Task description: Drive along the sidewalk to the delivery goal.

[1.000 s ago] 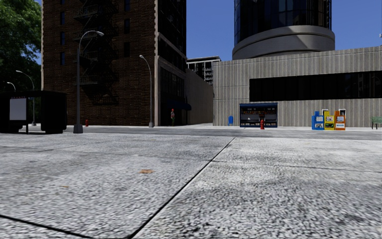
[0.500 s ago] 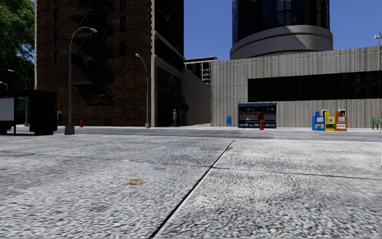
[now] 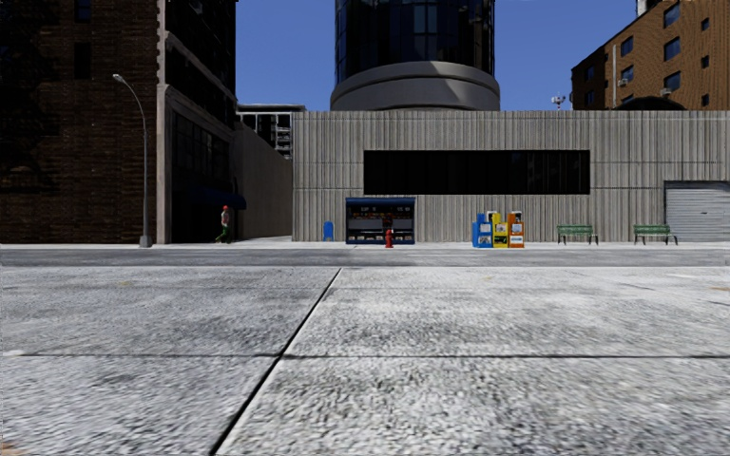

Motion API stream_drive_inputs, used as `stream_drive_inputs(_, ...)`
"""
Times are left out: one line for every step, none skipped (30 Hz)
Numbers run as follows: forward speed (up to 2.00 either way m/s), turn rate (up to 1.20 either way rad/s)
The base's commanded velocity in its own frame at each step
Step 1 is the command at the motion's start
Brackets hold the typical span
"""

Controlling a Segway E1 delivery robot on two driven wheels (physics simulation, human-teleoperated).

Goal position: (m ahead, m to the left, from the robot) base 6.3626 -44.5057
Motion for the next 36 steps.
stream_drive_inputs(2.0, 0.0)
stream_drive_inputs(2.0, 0.0)
stream_drive_inputs(2.0, 0.0)
stream_drive_inputs(2.0, 0.0)
stream_drive_inputs(2.0, 0.0)
stream_drive_inputs(2.0, 0.0)
stream_drive_inputs(2.0, 0.0)
stream_drive_inputs(2.0, 0.0)
stream_drive_inputs(2.0, 0.0)
stream_drive_inputs(2.0, 0.0)
stream_drive_inputs(2.0, 0.0)
stream_drive_inputs(2.0, 0.0)
stream_drive_inputs(2.0, 0.0)
stream_drive_inputs(2.0, 0.0)
stream_drive_inputs(2.0, 0.0)
stream_drive_inputs(2.0, 0.0)
stream_drive_inputs(2.0, 0.0)
stream_drive_inputs(2.0, 0.0)
stream_drive_inputs(2.0, -1.15)
stream_drive_inputs(2.0, -1.2)
stream_drive_inputs(2.0, -1.2)
stream_drive_inputs(2.0, -1.2)
stream_drive_inputs(2.0, -1.2)
stream_drive_inputs(2.0, -1.2)
stream_drive_inputs(2.0, -1.2)
stream_drive_inputs(2.0, -1.2)
stream_drive_inputs(2.0, -1.2)
stream_drive_inputs(2.0, -1.2)
stream_drive_inputs(2.0, -1.2)
stream_drive_inputs(2.0, -1.2)
stream_drive_inputs(2.0, -0.76)
stream_drive_inputs(2.0, -0.3)
stream_drive_inputs(2.0, -0.07)
stream_drive_inputs(2.0, 0.0)
stream_drive_inputs(2.0, 0.0)
stream_drive_inputs(2.0, 0.0)
